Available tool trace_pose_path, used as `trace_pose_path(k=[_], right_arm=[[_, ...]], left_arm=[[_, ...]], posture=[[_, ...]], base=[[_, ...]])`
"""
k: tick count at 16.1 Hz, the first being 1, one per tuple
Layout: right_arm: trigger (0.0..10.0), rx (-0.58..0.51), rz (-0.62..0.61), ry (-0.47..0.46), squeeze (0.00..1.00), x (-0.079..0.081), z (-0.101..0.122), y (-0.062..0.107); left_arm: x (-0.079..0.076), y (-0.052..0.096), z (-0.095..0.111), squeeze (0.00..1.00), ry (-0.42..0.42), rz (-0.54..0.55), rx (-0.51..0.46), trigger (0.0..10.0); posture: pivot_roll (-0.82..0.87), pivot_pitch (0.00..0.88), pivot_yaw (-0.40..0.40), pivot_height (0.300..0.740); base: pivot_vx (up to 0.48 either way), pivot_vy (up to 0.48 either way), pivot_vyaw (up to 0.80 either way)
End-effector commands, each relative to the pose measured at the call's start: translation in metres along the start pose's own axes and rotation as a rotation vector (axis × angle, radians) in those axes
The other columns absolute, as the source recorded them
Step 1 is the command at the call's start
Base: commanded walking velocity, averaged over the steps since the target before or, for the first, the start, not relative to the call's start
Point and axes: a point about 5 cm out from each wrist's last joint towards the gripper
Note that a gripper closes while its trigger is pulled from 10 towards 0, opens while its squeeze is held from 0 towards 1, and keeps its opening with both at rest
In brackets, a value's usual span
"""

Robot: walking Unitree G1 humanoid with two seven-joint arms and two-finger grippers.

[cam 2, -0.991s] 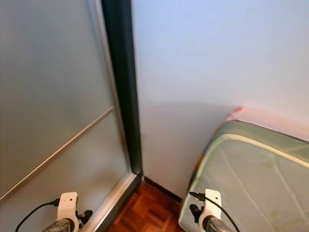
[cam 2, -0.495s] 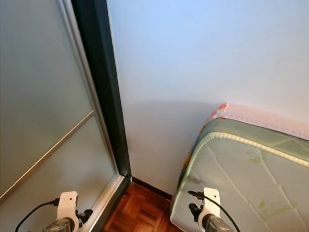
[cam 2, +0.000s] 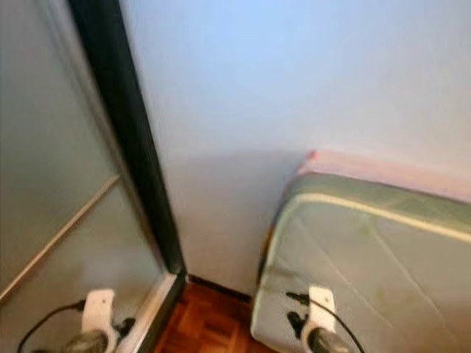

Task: Clean up the room

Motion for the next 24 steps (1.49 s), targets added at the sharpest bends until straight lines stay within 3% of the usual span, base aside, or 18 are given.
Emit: trace_pose_path(k=[1,24], right_arm=[[10.0,0.002,0.005,-0.002,0.00,0.0026,-0.0003,-0.0006],[10.0,0.008,0.012,0.001,0.00,0.0031,-0.0006,-0.0006]], left_arm=[[0.0025,0.0013,-0.0077,0.00,-0.009,0.003,0.028,10.0],[0.0027,0.0013,-0.0072,0.00,-0.012,-0.003,0.026,10.0]], posture=[[0.04,0.000,-0.033,0.740],[0.04,0.000,-0.031,0.740]], base=[[0.000,0.000,-0.70],[0.000,0.000,-0.70]])
Point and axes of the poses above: a point about 5 cm out from each wrist's last joint towards the gripper, its own y axis pointing back from the gripper into the wrist, its own z axis along the axis of the wrist's last joint, x = y × z, and after that the axes turned 6 degrees about -y, right-handed
